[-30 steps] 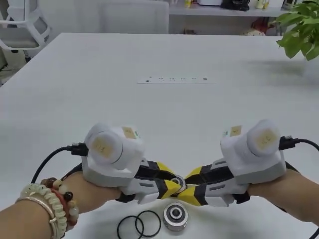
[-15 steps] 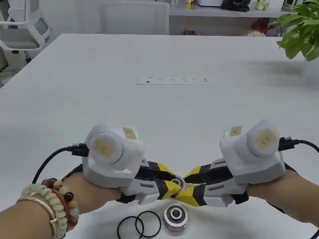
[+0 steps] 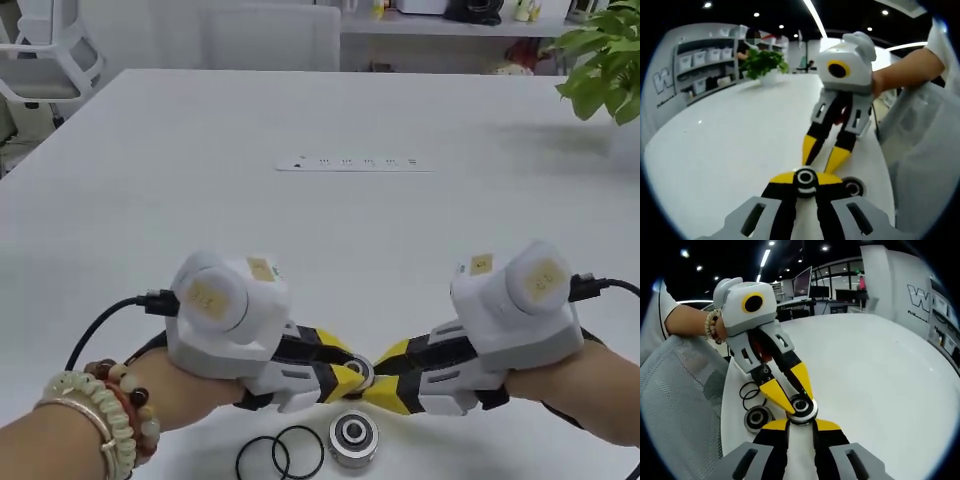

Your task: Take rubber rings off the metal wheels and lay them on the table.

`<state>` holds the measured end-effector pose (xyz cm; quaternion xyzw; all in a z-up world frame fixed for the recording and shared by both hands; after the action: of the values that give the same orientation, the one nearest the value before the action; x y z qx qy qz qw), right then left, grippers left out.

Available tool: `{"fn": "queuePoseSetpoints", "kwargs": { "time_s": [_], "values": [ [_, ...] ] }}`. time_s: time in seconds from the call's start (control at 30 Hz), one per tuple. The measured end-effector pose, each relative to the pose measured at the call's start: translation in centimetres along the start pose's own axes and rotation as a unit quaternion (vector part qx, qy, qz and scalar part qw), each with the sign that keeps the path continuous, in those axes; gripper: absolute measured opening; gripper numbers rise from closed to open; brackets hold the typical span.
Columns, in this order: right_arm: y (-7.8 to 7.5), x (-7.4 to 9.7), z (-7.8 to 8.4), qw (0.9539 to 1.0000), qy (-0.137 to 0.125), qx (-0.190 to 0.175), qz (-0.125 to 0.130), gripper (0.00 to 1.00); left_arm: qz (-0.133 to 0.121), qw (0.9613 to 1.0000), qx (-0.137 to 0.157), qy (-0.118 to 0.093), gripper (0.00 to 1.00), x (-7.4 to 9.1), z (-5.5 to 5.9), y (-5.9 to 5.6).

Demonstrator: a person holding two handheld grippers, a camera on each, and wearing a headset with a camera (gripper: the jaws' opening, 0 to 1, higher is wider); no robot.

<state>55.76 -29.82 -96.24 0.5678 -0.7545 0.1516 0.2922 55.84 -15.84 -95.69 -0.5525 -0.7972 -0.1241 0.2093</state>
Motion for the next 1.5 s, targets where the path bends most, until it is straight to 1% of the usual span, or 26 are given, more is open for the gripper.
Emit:
{"fn": "queuePoseSetpoints", "kwargs": {
  "time_s": [0.07,0.1,0.23,0.33,0.37,0.47,0.57,1.1,1.2,1.27,1.3,1.33,1.37,1.4,1.5],
  "values": [
    [0.1,-0.1,-0.1,1.0000,-0.004,0.001,0.002,0.22,0.001,1.0000,0.000,0.000,0.15,0.0,0.0,0.0],
    [0.1,-0.3,-0.2,0.9999,-0.007,0.003,0.007,0.26,0.001,1.0000,0.000,-0.001,0.15,0.0,0.0,0.0],
    [0.0,-0.6,-0.6,0.9998,-0.013,0.007,0.016,0.28,0.001,1.0000,0.000,-0.001,0.15,0.0,0.0,0.0],
    [0.2,-0.6,-0.5,0.9998,-0.014,0.011,0.006,0.24,0.001,1.0000,0.000,-0.001,0.15,0.0,0.0,0.0],
    [0.1,-0.6,-0.5,0.9997,-0.012,0.018,0.010,0.24,0.001,1.0000,-0.001,-0.001,0.15,0.0,0.0,0.0],
    [0.1,-0.6,-0.5,0.9998,-0.010,0.015,0.007,0.23,0.001,1.0000,0.000,-0.001,0.15,0.0,-0.1,-0.1],
    [0.1,-0.4,-0.4,0.9997,-0.008,0.021,0.002,0.23,0.004,1.0000,-0.002,-0.001,0.15,-0.1,-0.1,-0.2],
    [-0.1,0.0,-0.2,0.9993,0.000,0.036,-0.001,0.19,0.006,1.0000,-0.002,-0.001,0.14,-0.1,-0.1,-0.2],
    [-0.1,0.2,-0.1,0.9992,0.003,0.040,-0.002,0.18,0.006,1.0000,-0.001,-0.001,0.14,-0.1,-0.1,-0.2],
    [-0.2,0.3,0.0,0.9990,0.005,0.043,-0.003,0.15,0.006,1.0000,-0.001,-0.001,0.14,-0.1,-0.1,-0.2],
    [-0.3,0.4,0.1,0.9989,0.009,0.046,-0.001,0.12,0.005,1.0000,0.000,-0.001,0.14,-0.1,0.0,-0.2],
    [-0.4,0.6,0.3,0.9983,0.019,0.056,0.003,0.03,0.006,1.0000,0.000,-0.001,0.14,0.0,0.0,-0.1],
    [-0.6,0.6,0.3,0.9986,0.007,0.051,0.010,0.00,0.006,1.0000,0.001,-0.001,0.14,0.0,0.0,-0.1],
    [-0.6,0.6,0.4,0.9992,0.008,0.037,0.007,0.00,0.005,1.0000,0.001,-0.001,0.14,0.0,0.0,-0.2],
    [-0.5,0.5,0.3,0.9988,0.013,0.046,0.009,0.00,0.005,1.0000,0.001,-0.001,0.14,-0.1,0.0,-0.2]
  ]
}}
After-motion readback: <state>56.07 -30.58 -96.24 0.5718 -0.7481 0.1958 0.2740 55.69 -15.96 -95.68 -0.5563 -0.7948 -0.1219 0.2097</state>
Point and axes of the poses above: the centre of the closed fingertips' face, and the gripper's own axes: x roughly backward along the fingers, y roughly to its left, z roughly out of its underside, the point moved 9 cm from there along x, roughly backward along the fingers, and after that the axes turned 2 degrees about -y, right-handed, at the moved point
